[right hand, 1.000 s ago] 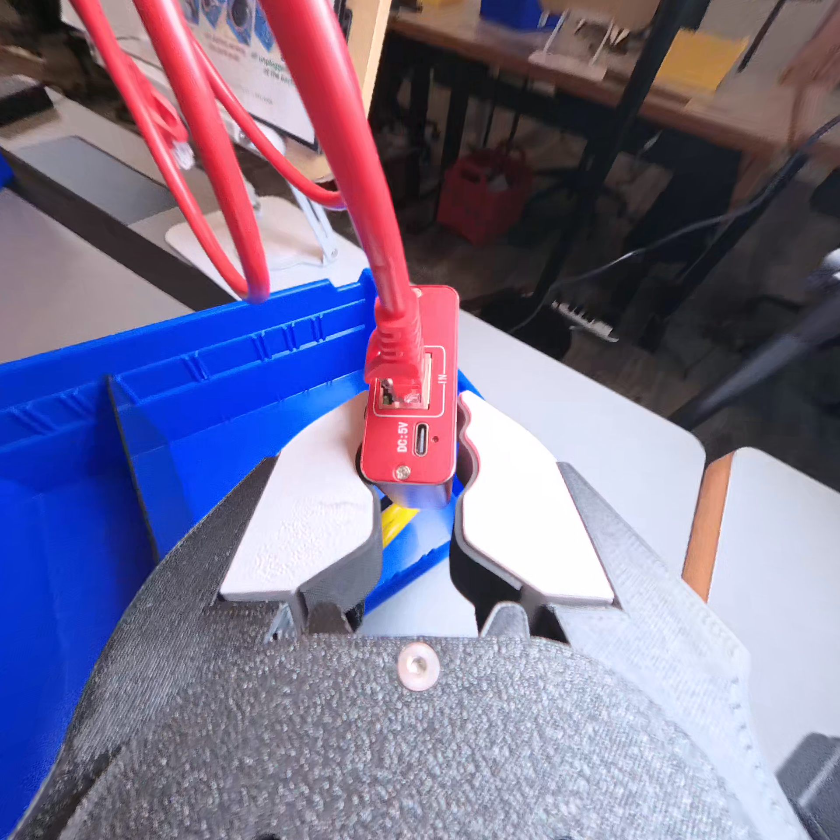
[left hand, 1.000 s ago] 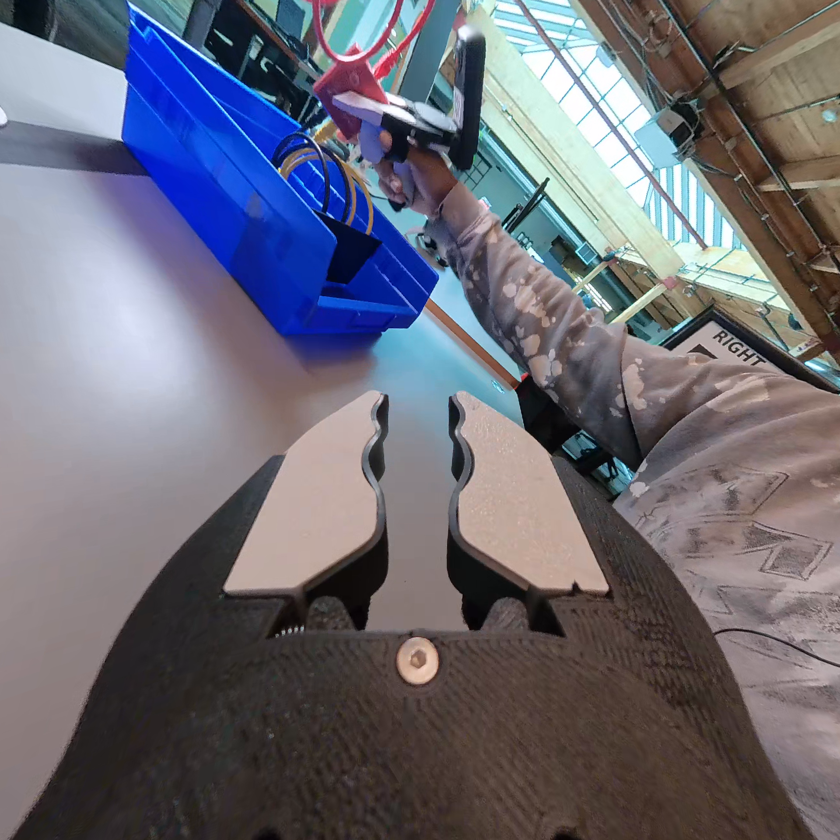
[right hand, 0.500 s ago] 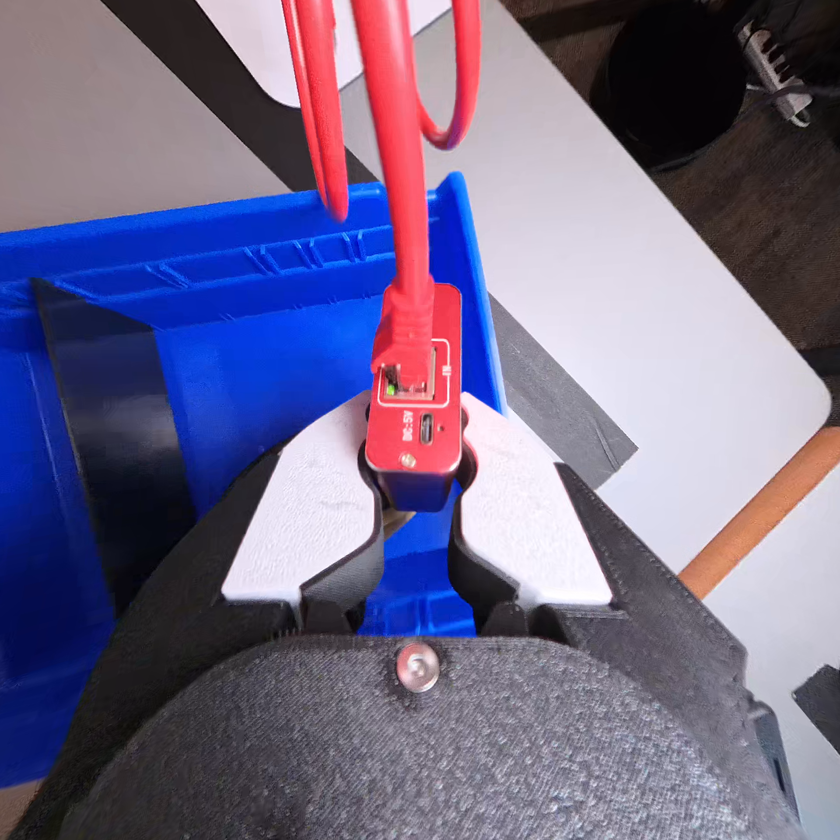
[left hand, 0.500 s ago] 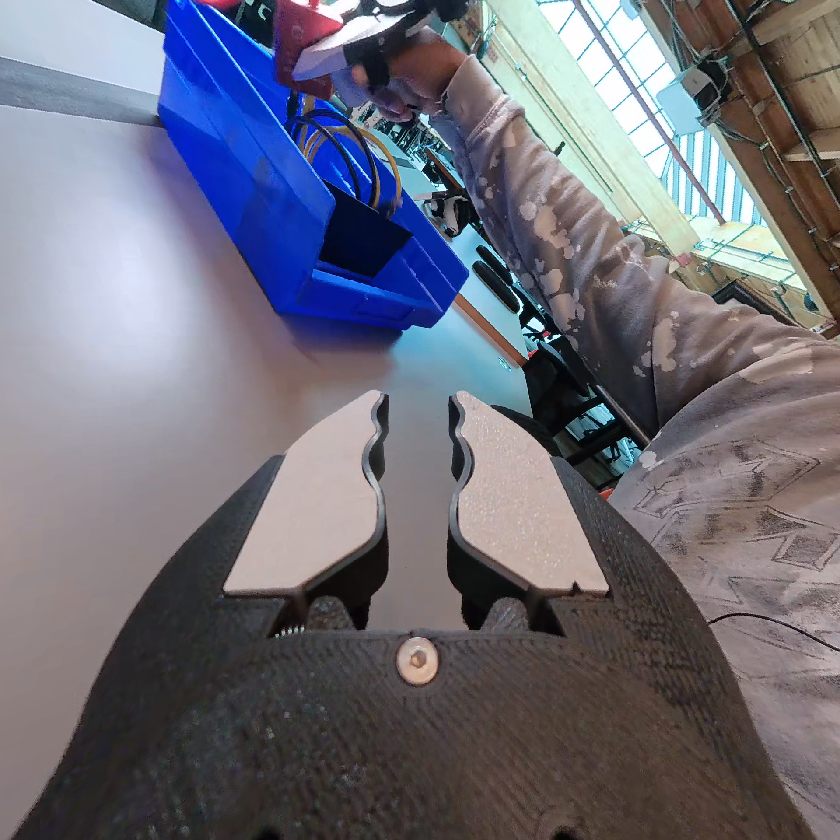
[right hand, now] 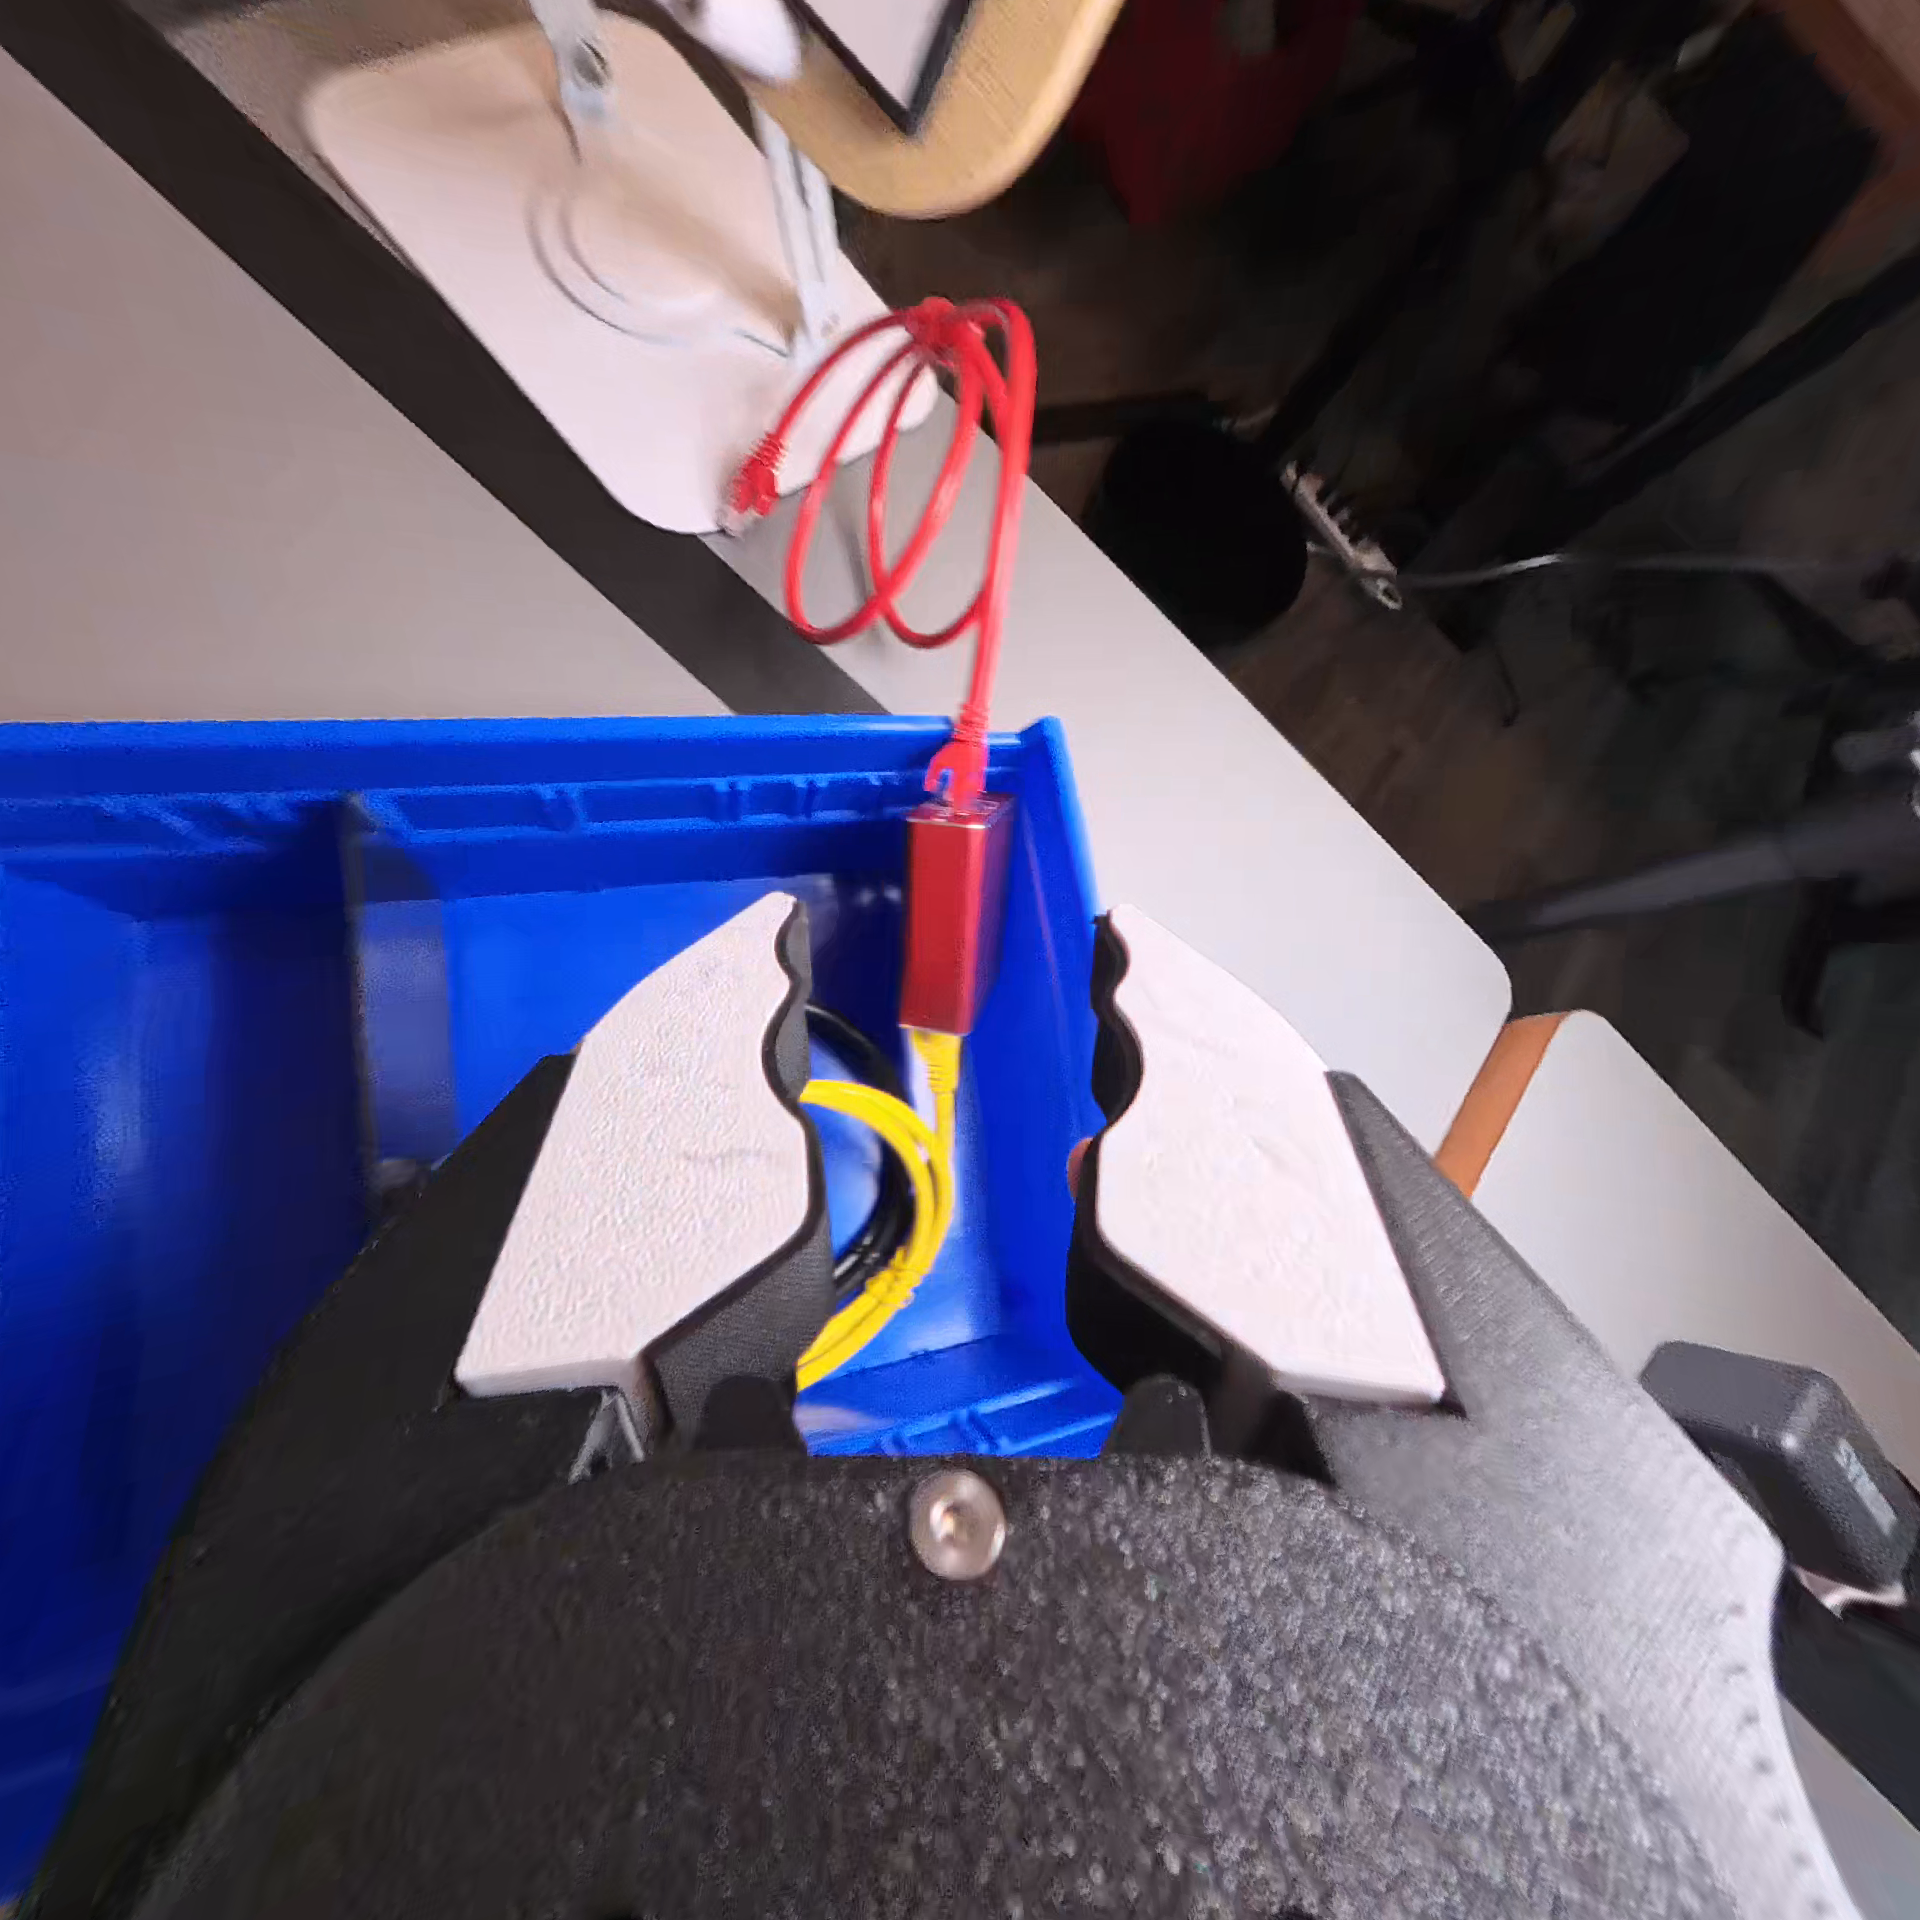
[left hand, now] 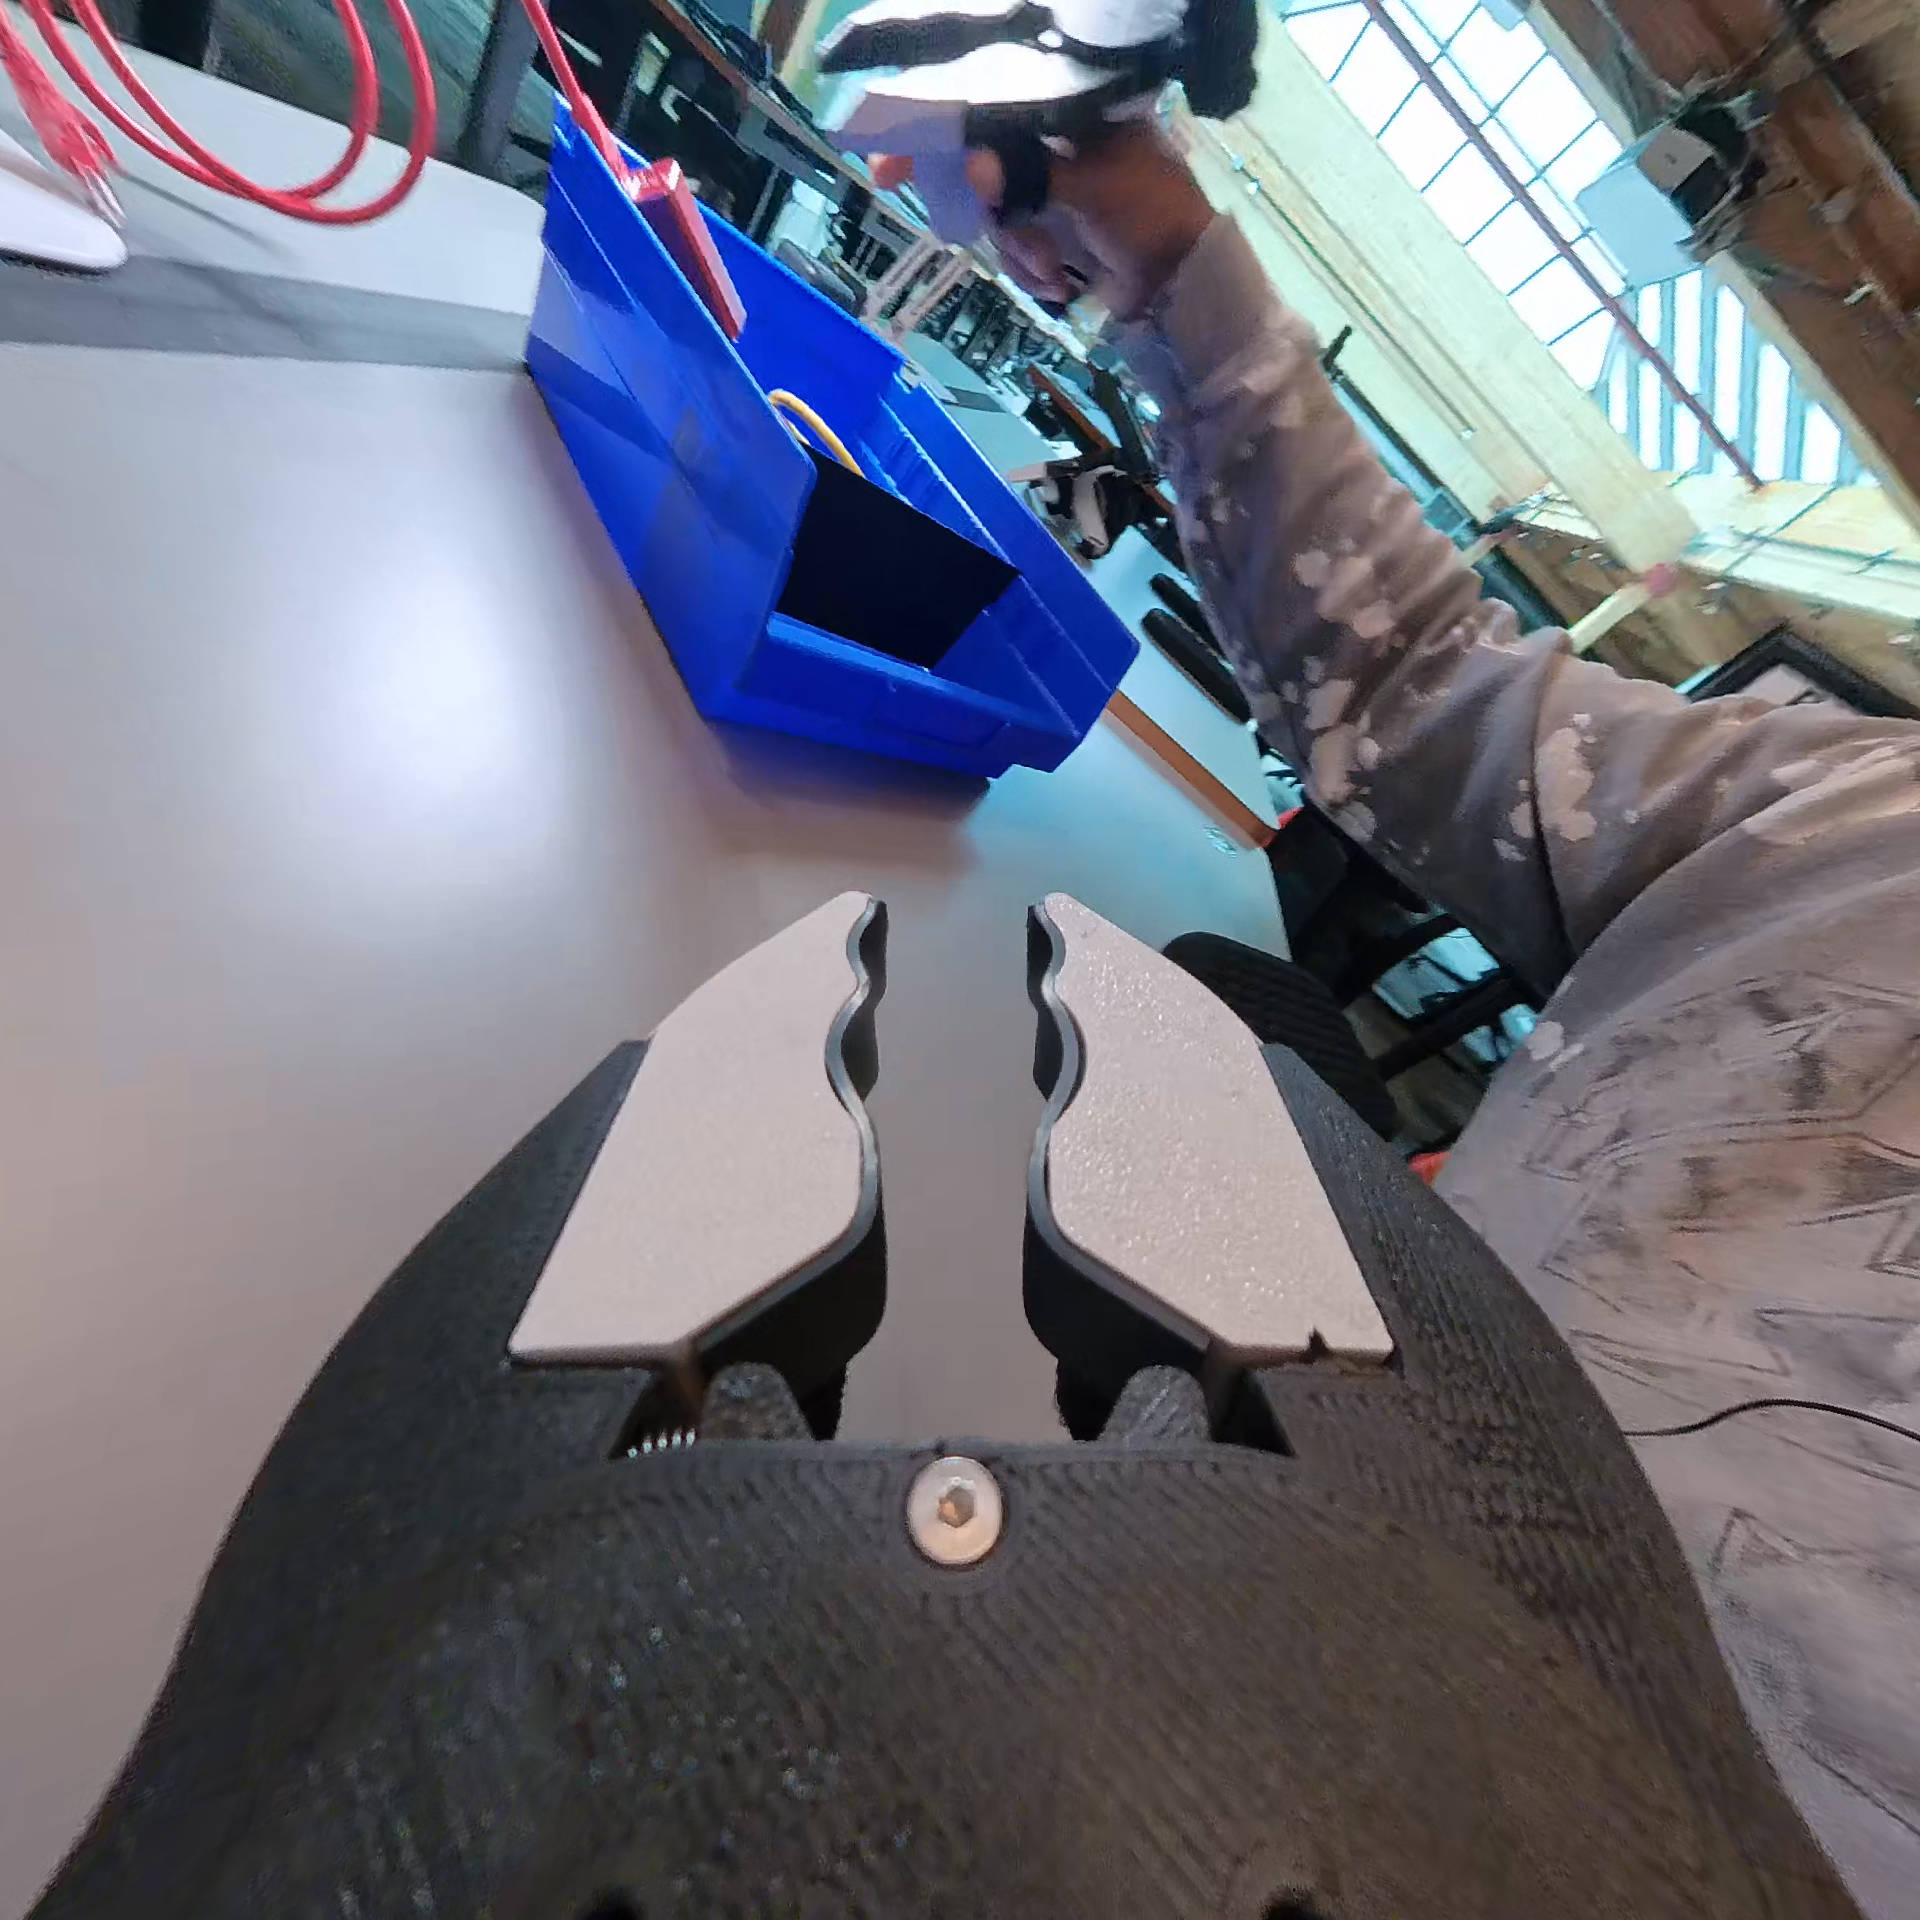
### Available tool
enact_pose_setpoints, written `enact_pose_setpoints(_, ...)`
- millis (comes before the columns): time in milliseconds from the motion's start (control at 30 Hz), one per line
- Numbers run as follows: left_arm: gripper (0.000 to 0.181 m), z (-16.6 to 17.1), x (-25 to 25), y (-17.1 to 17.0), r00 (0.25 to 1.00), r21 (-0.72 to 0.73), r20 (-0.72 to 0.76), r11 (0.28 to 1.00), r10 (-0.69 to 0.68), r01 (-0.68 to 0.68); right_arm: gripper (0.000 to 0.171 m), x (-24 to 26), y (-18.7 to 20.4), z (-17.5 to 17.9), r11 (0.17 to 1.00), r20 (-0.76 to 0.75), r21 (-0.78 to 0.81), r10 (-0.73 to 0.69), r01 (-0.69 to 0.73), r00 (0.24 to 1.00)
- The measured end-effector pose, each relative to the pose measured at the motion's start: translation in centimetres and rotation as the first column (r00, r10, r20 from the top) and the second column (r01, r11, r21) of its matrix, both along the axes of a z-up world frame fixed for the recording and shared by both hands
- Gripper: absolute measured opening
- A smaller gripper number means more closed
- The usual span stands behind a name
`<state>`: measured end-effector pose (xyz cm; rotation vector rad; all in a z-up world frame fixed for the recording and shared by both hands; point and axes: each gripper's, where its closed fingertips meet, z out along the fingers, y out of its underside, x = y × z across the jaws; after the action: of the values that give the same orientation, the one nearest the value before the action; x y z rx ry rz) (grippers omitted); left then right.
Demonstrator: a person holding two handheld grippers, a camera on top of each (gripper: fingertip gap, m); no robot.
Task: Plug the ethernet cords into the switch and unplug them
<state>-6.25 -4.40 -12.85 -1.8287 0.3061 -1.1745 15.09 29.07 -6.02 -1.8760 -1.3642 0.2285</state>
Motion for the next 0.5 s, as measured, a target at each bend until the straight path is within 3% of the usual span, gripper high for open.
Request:
enact_pose_setpoints(133, 0.027, 1.0, -1.3, 0.3, 0.994, 0.066, -0.072, 0.995, 0.079, -0.074, 0.053, -1.6, -8.5, 0.0, 0.991, -0.003, -0.003, 0.136, -0.136, 0.991)
enact_pose_setpoints(233, 0.031, 1.8, -3.6, 0.5, 0.959, 0.137, -0.214, 0.978, 0.187, -0.160, 0.054, -3.4, -16.1, -3.4, 0.959, 0.112, -0.079, 0.280, -0.272, 0.954)
enact_pose_setpoints(333, 0.036, 2.9, -7.3, 0.4, 0.844, 0.245, -0.416, 0.936, 0.338, -0.254, 0.057, -4.0, -20.4, -8.6, 0.937, 0.347, -0.109, 0.349, -0.332, 0.871)
enact_pose_setpoints(500, 0.054, 2.0, -13.9, -1.3, 0.582, 0.232, -0.714, 0.916, 0.389, -0.328, 0.057, -3.3, -20.0, -14.8, 0.943, 0.615, -0.128, 0.319, -0.307, 0.722)
